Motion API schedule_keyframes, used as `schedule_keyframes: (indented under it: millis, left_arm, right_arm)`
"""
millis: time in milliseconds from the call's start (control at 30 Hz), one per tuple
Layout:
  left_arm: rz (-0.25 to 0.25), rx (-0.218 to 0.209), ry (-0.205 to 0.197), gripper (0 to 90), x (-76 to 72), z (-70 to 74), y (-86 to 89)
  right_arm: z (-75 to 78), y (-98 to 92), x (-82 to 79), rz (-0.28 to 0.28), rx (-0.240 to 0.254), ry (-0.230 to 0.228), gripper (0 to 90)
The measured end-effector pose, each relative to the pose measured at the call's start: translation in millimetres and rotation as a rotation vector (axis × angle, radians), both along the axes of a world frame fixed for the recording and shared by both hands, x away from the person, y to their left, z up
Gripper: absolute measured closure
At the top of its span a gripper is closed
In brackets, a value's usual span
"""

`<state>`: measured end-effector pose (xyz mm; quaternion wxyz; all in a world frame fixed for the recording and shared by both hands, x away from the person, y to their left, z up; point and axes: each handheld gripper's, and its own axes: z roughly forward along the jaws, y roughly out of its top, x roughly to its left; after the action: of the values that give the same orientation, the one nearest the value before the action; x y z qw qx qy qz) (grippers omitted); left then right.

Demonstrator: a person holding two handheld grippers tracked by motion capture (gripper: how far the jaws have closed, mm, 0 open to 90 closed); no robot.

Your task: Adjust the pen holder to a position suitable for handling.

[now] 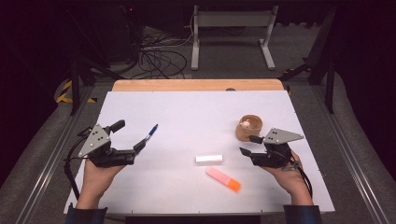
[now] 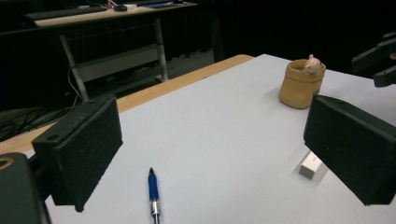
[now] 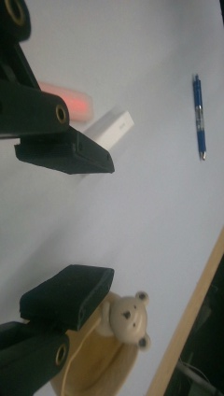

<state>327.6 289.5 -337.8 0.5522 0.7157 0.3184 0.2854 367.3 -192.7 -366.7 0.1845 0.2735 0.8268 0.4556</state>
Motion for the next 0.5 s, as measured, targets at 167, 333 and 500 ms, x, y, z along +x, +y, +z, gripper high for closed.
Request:
schedule_keyframes:
  millis: [167,333,500]
  left_arm:
    - [-0.006,0.009,0.000,5.2,0.4,-0.8,-1.5]
    - [-0.005,0.011,0.002,5.2,0.4,-1.1,-2.3]
    - [-0.009,0.011,0.003,5.2,0.8,-1.5,-3.7]
  right_arm:
    - [-2.2,3.5,-1.5,0.058,-0.018,0.048,46.7]
    - [-2.8,9.8,-4.9,0.069,-0.037,0.061,47.8]
    - [-7.0,17.2,-8.9,0.069,-0.045,0.080,47.8]
